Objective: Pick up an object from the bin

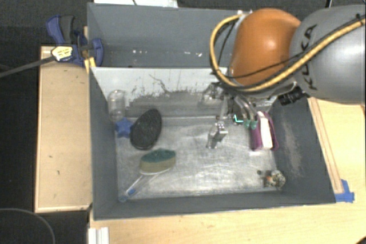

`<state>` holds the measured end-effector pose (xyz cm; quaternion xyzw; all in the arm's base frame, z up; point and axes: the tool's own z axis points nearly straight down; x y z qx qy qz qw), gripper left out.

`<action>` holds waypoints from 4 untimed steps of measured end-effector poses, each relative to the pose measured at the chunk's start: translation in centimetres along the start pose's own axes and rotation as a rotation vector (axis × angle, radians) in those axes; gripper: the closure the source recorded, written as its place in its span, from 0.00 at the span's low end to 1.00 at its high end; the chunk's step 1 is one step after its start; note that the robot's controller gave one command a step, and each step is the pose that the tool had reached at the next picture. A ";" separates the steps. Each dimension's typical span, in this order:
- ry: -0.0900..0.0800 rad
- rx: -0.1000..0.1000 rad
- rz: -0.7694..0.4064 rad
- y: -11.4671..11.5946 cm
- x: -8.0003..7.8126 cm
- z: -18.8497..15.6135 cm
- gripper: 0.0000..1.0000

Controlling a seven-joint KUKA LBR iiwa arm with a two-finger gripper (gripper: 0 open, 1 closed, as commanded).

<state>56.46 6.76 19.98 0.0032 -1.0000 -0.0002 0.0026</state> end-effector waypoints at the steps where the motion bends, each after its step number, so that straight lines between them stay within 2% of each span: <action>1: -0.003 0.000 -0.323 7.2 1.6 9.7 0.00; 2: -0.006 0.004 -0.267 12.0 1.1 12.0 0.00; 3: -0.007 0.001 -0.263 12.0 1.1 11.8 1.00; 4: -0.015 -0.002 -0.226 12.9 2.8 -3.0 1.00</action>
Offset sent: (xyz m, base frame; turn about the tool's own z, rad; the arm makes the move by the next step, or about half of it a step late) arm -0.0163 0.0715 -0.0955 -0.3232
